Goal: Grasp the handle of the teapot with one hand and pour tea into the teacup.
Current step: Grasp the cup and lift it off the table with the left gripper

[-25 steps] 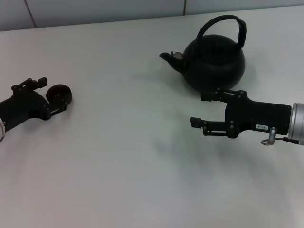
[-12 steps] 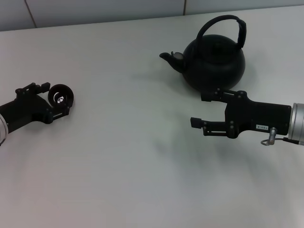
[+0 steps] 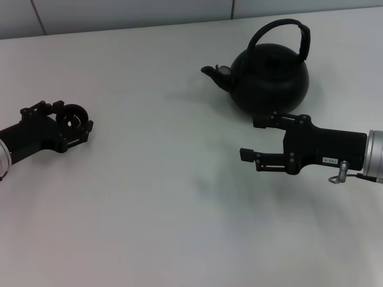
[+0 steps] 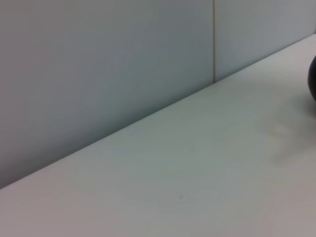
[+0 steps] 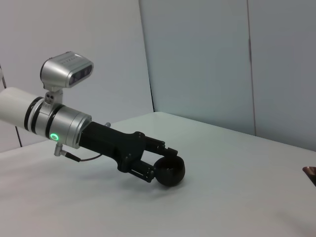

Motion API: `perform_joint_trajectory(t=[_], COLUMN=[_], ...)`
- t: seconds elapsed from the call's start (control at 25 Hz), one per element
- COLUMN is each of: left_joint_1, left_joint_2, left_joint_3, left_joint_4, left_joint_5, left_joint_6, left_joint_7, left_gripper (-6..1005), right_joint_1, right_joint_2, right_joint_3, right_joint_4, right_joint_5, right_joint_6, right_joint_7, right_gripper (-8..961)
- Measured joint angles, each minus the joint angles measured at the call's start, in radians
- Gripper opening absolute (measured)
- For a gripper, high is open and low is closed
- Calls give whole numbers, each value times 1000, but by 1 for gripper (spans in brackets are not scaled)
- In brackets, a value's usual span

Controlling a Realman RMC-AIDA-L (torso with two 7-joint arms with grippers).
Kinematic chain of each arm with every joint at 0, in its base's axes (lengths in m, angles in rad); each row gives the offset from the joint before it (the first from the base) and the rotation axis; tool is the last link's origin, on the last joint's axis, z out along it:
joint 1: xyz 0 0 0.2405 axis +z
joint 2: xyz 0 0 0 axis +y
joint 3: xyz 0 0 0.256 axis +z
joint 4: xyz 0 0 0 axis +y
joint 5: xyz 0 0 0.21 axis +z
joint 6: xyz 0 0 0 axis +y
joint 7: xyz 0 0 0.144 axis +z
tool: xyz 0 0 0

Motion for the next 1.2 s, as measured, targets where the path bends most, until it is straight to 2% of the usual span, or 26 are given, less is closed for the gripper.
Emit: perform_joint_trajectory(t=[1.2], left_joint_1=[9], left_joint_2=[8], left_joint_3=[8], left_joint_4=[32], left_joint_5=[0], left_joint_6=[21], left_joint_7=[-24], left_gripper=[792], right_joint_1=[-3], right_joint_2=[0], right_joint_3=[0], right_joint_4=[3], right_joint_5=[0], right_joint_6=[0], right_joint_7=[0], right_gripper=[818])
